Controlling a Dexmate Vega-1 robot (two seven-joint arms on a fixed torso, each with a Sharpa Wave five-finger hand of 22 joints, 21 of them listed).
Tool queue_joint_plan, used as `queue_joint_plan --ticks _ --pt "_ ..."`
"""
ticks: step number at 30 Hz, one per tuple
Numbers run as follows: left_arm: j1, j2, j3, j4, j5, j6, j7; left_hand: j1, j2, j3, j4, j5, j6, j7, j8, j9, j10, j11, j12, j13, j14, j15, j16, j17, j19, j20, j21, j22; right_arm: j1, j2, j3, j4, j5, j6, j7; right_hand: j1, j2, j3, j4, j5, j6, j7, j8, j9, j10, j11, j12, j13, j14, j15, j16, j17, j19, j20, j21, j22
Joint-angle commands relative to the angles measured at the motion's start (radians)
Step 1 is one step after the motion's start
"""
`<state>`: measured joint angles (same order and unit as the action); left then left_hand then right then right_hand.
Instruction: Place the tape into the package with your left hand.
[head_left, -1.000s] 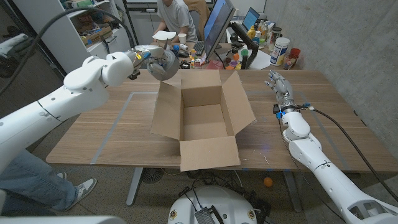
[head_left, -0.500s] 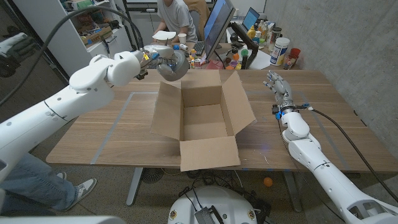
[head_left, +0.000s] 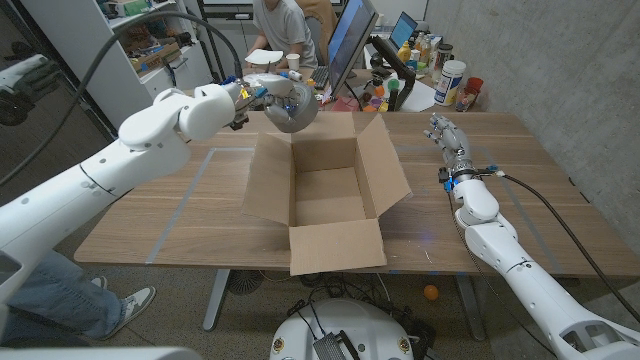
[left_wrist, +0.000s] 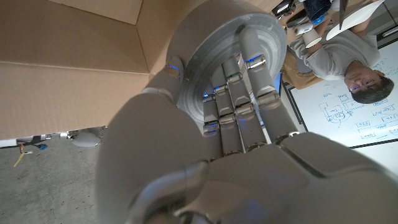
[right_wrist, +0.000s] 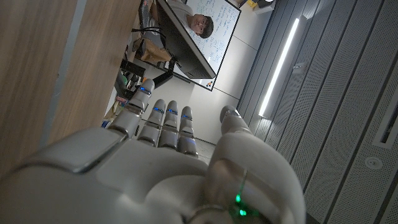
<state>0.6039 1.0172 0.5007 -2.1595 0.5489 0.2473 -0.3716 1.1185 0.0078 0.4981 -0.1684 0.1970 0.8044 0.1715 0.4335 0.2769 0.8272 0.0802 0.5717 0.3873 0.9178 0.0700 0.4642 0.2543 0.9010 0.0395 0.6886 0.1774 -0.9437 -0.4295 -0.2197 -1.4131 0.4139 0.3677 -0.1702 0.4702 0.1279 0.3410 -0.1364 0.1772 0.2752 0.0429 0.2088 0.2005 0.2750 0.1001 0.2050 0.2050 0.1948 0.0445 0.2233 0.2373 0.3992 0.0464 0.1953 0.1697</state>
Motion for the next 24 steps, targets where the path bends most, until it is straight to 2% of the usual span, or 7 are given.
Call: queue_joint_plan --ticks 1,12,24 --pt "0.017 -0.021 -0.003 -0.025 -0.030 -0.033 0.003 0.065 0.076 0.024 0.005 0.011 0.135 -0.110 0.125 0.004 0.159 -0.149 -0.004 0.337 0.209 -0.223 0.005 0.080 -0.002 0.002 0.003 0.000 0.003 0.001 0.004 0.008 0.005 -0.005 0.001 0.012 0.002 -0.004 0.000 0.001 0.009 0.005 -0.004 0.000 0.010 -0.003 0.003 0.000 0.005 0.001 0.004 0.000 0.001 0.006 0.000 0.003" --pt "0.015 -0.031 0.016 -0.029 -0.043 -0.067 -0.020 0.066 0.078 0.024 0.004 0.011 0.133 -0.108 0.127 0.004 0.159 -0.145 -0.011 0.341 0.210 -0.223 0.002 0.080 -0.007 0.005 0.004 -0.001 0.014 0.009 0.002 0.024 0.002 -0.001 0.003 0.011 0.003 -0.005 0.000 0.001 0.008 0.006 -0.005 0.000 0.009 -0.001 0.002 0.000 0.005 0.001 0.004 0.000 0.001 0.006 0.000 0.003" --pt "0.053 0.004 -0.018 -0.058 -0.084 -0.114 -0.012 0.067 0.077 0.023 0.004 0.011 0.132 -0.102 0.128 0.003 0.164 -0.144 -0.016 0.346 0.214 -0.223 0.000 0.083 -0.007 0.005 0.005 -0.001 0.021 0.011 -0.002 0.029 0.001 -0.011 0.005 0.012 0.003 -0.005 0.000 0.001 0.008 0.005 -0.005 0.000 0.010 -0.001 0.002 0.000 0.005 0.001 0.004 0.000 0.001 0.006 0.000 0.003"
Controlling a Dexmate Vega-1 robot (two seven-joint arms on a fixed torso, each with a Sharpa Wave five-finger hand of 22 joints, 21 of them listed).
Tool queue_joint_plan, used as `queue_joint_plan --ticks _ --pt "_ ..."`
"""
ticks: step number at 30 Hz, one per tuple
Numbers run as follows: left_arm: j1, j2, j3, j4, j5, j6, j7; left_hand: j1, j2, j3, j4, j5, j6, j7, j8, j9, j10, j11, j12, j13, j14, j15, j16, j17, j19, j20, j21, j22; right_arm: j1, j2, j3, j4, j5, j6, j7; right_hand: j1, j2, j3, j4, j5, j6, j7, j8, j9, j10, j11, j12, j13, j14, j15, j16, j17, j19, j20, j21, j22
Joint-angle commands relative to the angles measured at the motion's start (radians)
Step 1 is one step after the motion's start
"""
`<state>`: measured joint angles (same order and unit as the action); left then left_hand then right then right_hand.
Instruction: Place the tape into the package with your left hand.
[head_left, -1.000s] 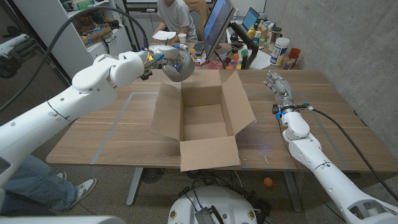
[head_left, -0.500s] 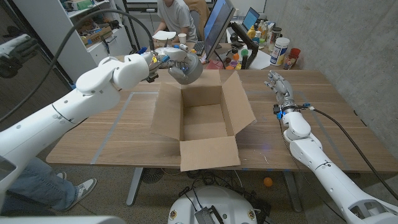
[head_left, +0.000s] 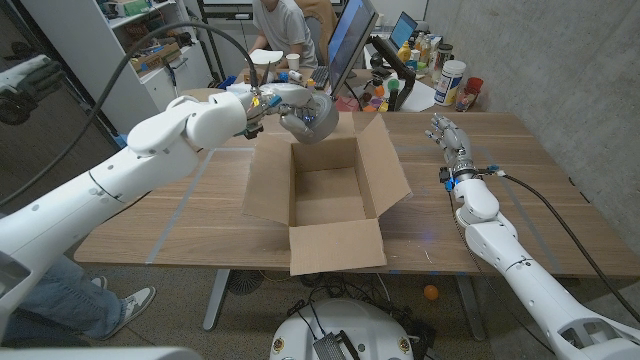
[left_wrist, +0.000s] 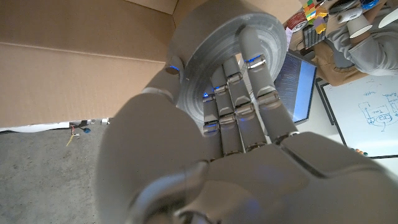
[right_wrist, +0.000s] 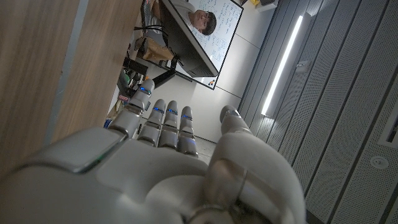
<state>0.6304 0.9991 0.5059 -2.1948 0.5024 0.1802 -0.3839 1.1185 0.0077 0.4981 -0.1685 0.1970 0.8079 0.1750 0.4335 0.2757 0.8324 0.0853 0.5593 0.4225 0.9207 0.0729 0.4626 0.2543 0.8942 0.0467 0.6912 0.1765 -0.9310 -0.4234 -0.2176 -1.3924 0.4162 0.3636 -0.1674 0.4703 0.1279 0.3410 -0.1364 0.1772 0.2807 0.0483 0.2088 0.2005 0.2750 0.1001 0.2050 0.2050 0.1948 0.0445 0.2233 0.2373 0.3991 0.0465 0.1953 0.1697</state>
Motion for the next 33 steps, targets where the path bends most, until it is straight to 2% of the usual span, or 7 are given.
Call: queue_joint_plan --ticks 1,14,22,23,33 --pt "0.028 0.023 -0.024 -0.025 -0.039 -0.048 -0.002 0.066 0.077 0.023 0.004 0.011 0.129 -0.107 0.129 0.005 0.159 -0.149 -0.004 0.312 0.211 -0.226 0.002 0.083 -0.001 -0.002 0.003 0.000 0.008 0.005 -0.005 0.008 -0.003 -0.008 0.001 0.012 0.003 -0.006 0.000 0.001 0.002 0.000 -0.005 0.000 0.010 -0.002 0.002 0.000 0.005 0.002 0.004 0.000 0.001 0.006 0.000 0.003" --pt "0.047 0.016 -0.018 -0.029 -0.066 -0.046 -0.012 0.067 0.078 0.022 0.004 0.011 0.129 -0.113 0.130 0.004 0.163 -0.153 -0.011 0.316 0.210 -0.224 -0.001 0.086 -0.005 0.000 0.004 0.000 0.006 0.003 -0.007 0.006 -0.005 -0.008 0.004 0.012 0.003 -0.007 0.000 0.001 0.002 0.002 -0.005 0.000 0.011 -0.001 0.002 0.000 0.006 0.001 0.005 0.000 0.001 0.006 0.000 0.003" --pt "0.032 -0.010 0.018 -0.012 -0.070 -0.065 -0.033 0.065 0.079 0.022 0.005 0.012 0.129 -0.108 0.131 0.004 0.163 -0.152 -0.015 0.318 0.212 -0.224 -0.003 0.086 -0.006 0.001 0.004 0.000 0.018 -0.008 -0.006 0.012 -0.017 -0.009 0.004 0.013 0.003 -0.007 0.000 0.002 0.002 0.001 -0.005 0.000 0.011 -0.002 0.002 0.000 0.005 0.000 0.004 0.000 0.002 0.006 0.000 0.003" --pt "0.030 -0.014 0.023 -0.010 -0.069 -0.067 -0.035 0.066 0.079 0.022 0.005 0.012 0.128 -0.110 0.131 0.004 0.162 -0.146 -0.016 0.320 0.211 -0.223 -0.004 0.086 -0.008 0.001 0.004 0.000 0.018 -0.007 -0.005 0.013 -0.016 -0.009 0.003 0.013 0.003 -0.007 0.000 0.002 0.002 0.001 -0.005 0.000 0.011 -0.001 0.002 0.000 0.005 0.001 0.004 0.000 0.001 0.006 0.000 0.003" --pt "0.002 -0.058 0.076 0.021 -0.058 -0.082 -0.074 0.067 0.076 0.021 0.003 0.012 0.130 -0.109 0.133 0.003 0.167 -0.145 -0.021 0.321 0.203 -0.221 -0.014 0.080 -0.013 0.005 0.004 0.000 0.016 0.001 -0.001 0.036 -0.003 -0.005 0.007 0.013 0.003 -0.008 0.000 0.002 0.002 0.001 -0.005 0.000 0.010 -0.001 0.002 0.000 0.005 0.000 0.005 0.000 0.002 0.006 0.000 0.003"
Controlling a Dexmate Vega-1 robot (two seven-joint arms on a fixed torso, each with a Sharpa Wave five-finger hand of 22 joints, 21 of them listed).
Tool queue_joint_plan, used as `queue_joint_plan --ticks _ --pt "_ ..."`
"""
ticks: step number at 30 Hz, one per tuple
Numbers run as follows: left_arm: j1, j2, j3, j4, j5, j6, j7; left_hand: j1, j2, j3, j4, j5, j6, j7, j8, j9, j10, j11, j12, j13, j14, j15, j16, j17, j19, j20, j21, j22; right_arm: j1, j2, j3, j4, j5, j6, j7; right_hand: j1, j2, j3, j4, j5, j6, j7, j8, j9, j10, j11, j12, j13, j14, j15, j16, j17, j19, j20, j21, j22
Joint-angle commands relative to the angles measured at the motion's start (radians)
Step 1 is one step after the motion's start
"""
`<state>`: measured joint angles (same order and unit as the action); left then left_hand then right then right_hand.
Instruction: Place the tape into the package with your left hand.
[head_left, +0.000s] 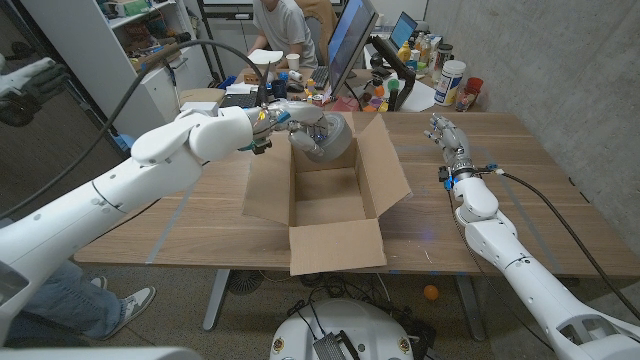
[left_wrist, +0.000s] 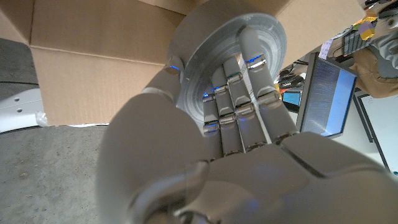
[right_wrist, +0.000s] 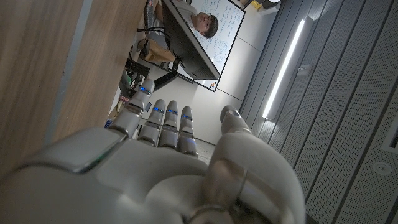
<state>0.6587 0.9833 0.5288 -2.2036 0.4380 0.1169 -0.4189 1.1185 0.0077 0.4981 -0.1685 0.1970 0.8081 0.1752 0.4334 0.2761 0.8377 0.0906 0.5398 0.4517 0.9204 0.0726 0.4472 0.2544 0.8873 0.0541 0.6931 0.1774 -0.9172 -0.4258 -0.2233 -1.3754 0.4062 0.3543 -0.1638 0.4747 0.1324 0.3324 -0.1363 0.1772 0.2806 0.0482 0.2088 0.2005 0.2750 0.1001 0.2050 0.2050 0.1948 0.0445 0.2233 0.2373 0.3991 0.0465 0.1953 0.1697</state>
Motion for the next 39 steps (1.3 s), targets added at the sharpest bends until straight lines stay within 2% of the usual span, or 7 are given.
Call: queue_joint_plan --ticks 1,9,21,24,28,39 --pt "-0.032 -0.048 0.066 0.035 0.012 -0.020 -0.050 0.067 0.077 0.021 0.003 0.012 0.130 -0.110 0.133 0.003 0.161 -0.152 -0.002 0.293 0.203 -0.220 0.001 0.079 -0.006 -0.002 0.002 -0.001 0.004 0.003 0.006 0.022 0.007 0.007 0.004 0.009 -0.001 0.000 0.000 0.002 0.001 0.002 -0.005 0.000 0.010 -0.001 0.002 0.000 0.005 0.000 0.005 0.000 0.002 0.006 0.000 0.003" --pt "-0.041 -0.061 0.105 0.055 0.034 -0.015 -0.106 0.070 0.077 0.018 0.002 0.012 0.128 -0.105 0.133 0.002 0.164 -0.151 -0.006 0.296 0.202 -0.219 -0.002 0.077 -0.009 0.001 0.002 -0.001 0.002 -0.003 0.014 0.013 0.006 0.000 -0.002 0.008 0.000 0.000 0.001 0.002 0.001 0.002 -0.005 0.000 0.011 -0.001 0.002 0.000 0.006 0.001 0.005 0.000 0.002 0.006 0.000 0.003" --pt "-0.034 -0.058 0.114 0.061 0.056 0.008 -0.145 0.069 0.076 0.016 0.003 0.012 0.128 -0.108 0.134 0.003 0.167 -0.148 -0.011 0.299 0.194 -0.217 -0.011 0.071 -0.019 0.008 -0.001 -0.002 0.003 -0.008 0.016 0.006 0.009 -0.018 0.002 0.008 0.000 -0.001 0.001 0.001 0.001 0.002 -0.005 0.000 0.011 -0.001 0.002 0.000 0.006 0.000 0.005 0.000 0.002 0.005 0.000 0.003" --pt "-0.032 -0.059 0.118 0.063 0.059 0.015 -0.155 0.070 0.077 0.015 0.003 0.012 0.127 -0.110 0.134 0.003 0.166 -0.154 -0.013 0.301 0.193 -0.215 -0.012 0.070 -0.022 0.010 -0.002 -0.002 0.003 -0.007 0.015 0.006 0.009 -0.021 0.003 0.008 0.001 -0.001 0.001 0.001 0.002 0.002 -0.005 0.000 0.011 0.000 0.002 0.000 0.006 0.001 0.005 0.000 0.002 0.005 0.000 0.003" --pt "-0.038 -0.061 0.125 0.068 0.069 0.023 -0.173 0.070 0.076 0.014 0.003 0.012 0.128 -0.107 0.134 0.002 0.165 -0.147 -0.014 0.303 0.192 -0.212 -0.015 0.068 -0.026 0.014 -0.004 -0.002 0.005 -0.006 0.013 0.008 0.010 -0.021 0.007 0.008 0.001 -0.001 0.002 0.001 0.002 0.002 -0.005 0.000 0.013 0.000 0.002 0.000 0.006 0.001 0.005 0.000 0.002 0.005 0.000 0.003" --pt "-0.045 -0.071 0.139 0.081 0.078 0.035 -0.201 0.071 0.077 0.011 0.003 0.012 0.129 -0.109 0.135 0.001 0.170 -0.153 -0.019 0.306 0.188 -0.210 -0.019 0.066 -0.036 0.019 -0.007 -0.002 0.005 -0.008 0.013 0.010 0.009 -0.022 0.014 0.008 0.001 -0.002 0.002 0.001 0.002 0.002 -0.005 0.000 0.015 0.000 0.003 0.000 0.008 0.003 0.006 0.000 0.001 0.005 0.000 0.003"
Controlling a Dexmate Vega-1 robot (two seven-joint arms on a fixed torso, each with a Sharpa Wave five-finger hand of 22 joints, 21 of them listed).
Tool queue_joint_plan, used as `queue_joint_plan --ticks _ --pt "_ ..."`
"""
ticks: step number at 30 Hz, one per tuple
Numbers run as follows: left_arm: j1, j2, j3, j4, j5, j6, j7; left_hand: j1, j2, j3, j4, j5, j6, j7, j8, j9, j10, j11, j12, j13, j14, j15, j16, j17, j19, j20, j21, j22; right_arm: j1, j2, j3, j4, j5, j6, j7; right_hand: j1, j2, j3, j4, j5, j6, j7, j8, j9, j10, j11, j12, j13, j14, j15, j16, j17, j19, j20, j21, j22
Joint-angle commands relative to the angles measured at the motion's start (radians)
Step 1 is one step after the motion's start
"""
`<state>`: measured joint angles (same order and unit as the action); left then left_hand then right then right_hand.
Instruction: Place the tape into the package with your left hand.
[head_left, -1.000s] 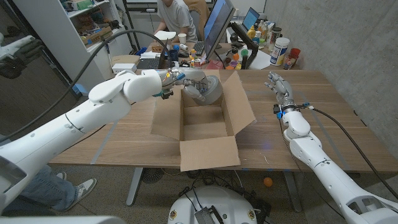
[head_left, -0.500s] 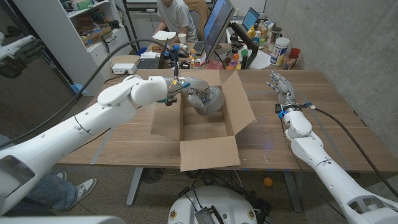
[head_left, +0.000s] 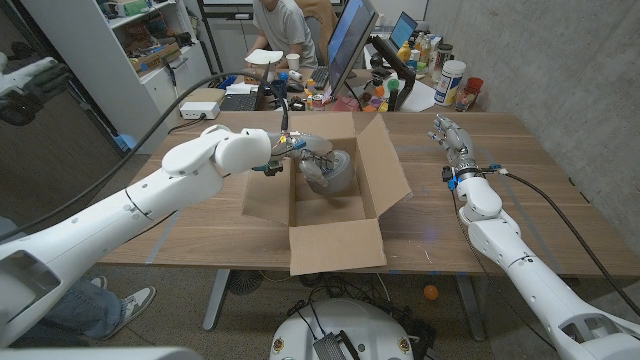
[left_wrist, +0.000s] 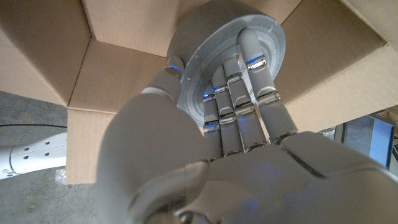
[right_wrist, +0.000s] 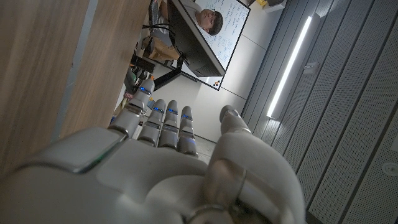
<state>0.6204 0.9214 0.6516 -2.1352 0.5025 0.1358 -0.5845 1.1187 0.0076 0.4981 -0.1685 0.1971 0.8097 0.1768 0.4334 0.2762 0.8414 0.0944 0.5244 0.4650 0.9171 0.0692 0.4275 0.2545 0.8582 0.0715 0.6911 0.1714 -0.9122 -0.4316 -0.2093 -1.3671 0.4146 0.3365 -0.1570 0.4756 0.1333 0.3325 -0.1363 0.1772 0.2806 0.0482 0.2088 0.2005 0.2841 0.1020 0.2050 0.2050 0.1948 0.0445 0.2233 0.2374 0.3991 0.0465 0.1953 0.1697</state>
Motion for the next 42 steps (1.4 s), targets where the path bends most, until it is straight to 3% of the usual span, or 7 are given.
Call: queue_joint_plan --ticks 1,27,33,35,38,39,42 --pt "-0.007 -0.010 0.018 0.013 0.015 0.016 -0.038 0.070 0.078 0.010 0.004 0.012 0.127 -0.111 0.135 0.001 0.166 -0.156 -0.003 0.293 0.191 -0.207 0.001 0.066 -0.007 0.002 -0.005 0.004 -0.001 -0.003 -0.001 0.001 0.002 -0.004 0.007 0.007 0.000 -0.002 0.002 0.001 0.002 0.001 -0.005 0.000 0.006 -0.001 0.003 0.000 0.007 0.003 0.006 0.000 0.002 0.005 0.000 0.003" --pt "-0.085 -0.074 0.100 0.079 0.096 0.036 -0.165 0.069 0.079 0.006 0.005 0.014 0.104 -0.114 0.121 -0.007 0.159 -0.164 -0.034 0.285 0.116 -0.166 -0.047 0.045 -0.079 0.033 -0.035 0.004 -0.001 0.010 0.008 0.046 0.016 0.024 0.027 0.007 0.000 -0.004 0.002 0.001 0.002 0.000 -0.005 0.000 0.006 -0.002 0.002 0.000 0.008 0.003 0.006 0.000 0.002 0.006 0.000 0.003" --pt "-0.124 -0.088 0.124 0.093 0.098 0.055 -0.256 -0.001 0.076 -0.026 0.034 0.013 0.003 -0.096 0.052 -0.024 0.096 -0.151 -0.094 0.245 0.004 -0.087 -0.104 0.022 -0.205 0.108 -0.093 0.004 -0.002 0.011 0.009 0.049 0.017 0.027 0.030 0.008 0.000 -0.004 0.001 0.001 0.002 0.001 -0.005 0.000 0.008 -0.001 0.003 0.000 0.008 0.002 0.006 -0.001 0.002 0.006 0.000 0.003" --pt "-0.130 -0.091 0.129 0.097 0.097 0.056 -0.272 -0.061 0.069 -0.052 0.051 0.011 -0.059 -0.082 -0.001 -0.040 0.049 -0.138 -0.135 0.211 -0.067 -0.039 -0.137 0.008 -0.267 0.140 -0.130 0.003 -0.002 0.011 0.009 0.049 0.016 0.029 0.030 0.008 0.000 -0.004 0.001 0.001 0.003 0.001 -0.005 0.000 0.007 -0.001 0.003 0.000 0.008 0.002 0.006 -0.001 0.002 0.006 0.000 0.003" --pt "-0.143 -0.092 0.139 0.101 0.100 0.052 -0.300 -0.084 0.065 -0.061 0.041 0.013 -0.146 -0.086 -0.066 -0.055 -0.064 -0.099 -0.205 0.176 -0.152 0.010 -0.174 -0.007 -0.305 0.146 -0.162 0.005 -0.003 0.008 0.010 0.045 0.017 0.027 0.031 0.008 0.000 -0.005 0.001 0.001 0.002 0.000 -0.005 0.000 0.008 -0.002 0.003 0.000 0.009 0.001 0.006 -0.001 0.002 0.006 0.000 0.003" --pt "-0.149 -0.093 0.143 0.103 0.099 0.047 -0.311 -0.101 0.068 -0.074 0.040 0.011 -0.181 -0.080 -0.099 -0.061 -0.159 -0.064 -0.258 0.152 -0.234 0.044 -0.201 -0.011 -0.335 0.148 -0.187 0.006 -0.003 0.007 0.010 0.044 0.016 0.026 0.032 0.008 0.000 -0.005 0.002 0.001 0.003 0.000 -0.005 0.000 0.007 -0.002 0.003 0.000 0.009 0.002 0.006 -0.001 0.002 0.006 0.000 0.003" --pt "-0.158 -0.098 0.149 0.107 0.101 0.051 -0.335 -0.119 0.071 -0.092 0.038 0.010 -0.258 -0.076 -0.153 -0.066 -0.303 -0.001 -0.326 0.120 -0.282 0.042 -0.210 -0.011 -0.354 0.148 -0.210 0.008 -0.003 0.007 0.011 0.043 0.018 0.027 0.034 0.008 0.000 -0.005 0.002 0.001 0.003 0.001 -0.005 0.000 0.005 -0.002 0.002 0.000 0.009 0.002 0.006 -0.001 0.002 0.007 0.000 0.003"
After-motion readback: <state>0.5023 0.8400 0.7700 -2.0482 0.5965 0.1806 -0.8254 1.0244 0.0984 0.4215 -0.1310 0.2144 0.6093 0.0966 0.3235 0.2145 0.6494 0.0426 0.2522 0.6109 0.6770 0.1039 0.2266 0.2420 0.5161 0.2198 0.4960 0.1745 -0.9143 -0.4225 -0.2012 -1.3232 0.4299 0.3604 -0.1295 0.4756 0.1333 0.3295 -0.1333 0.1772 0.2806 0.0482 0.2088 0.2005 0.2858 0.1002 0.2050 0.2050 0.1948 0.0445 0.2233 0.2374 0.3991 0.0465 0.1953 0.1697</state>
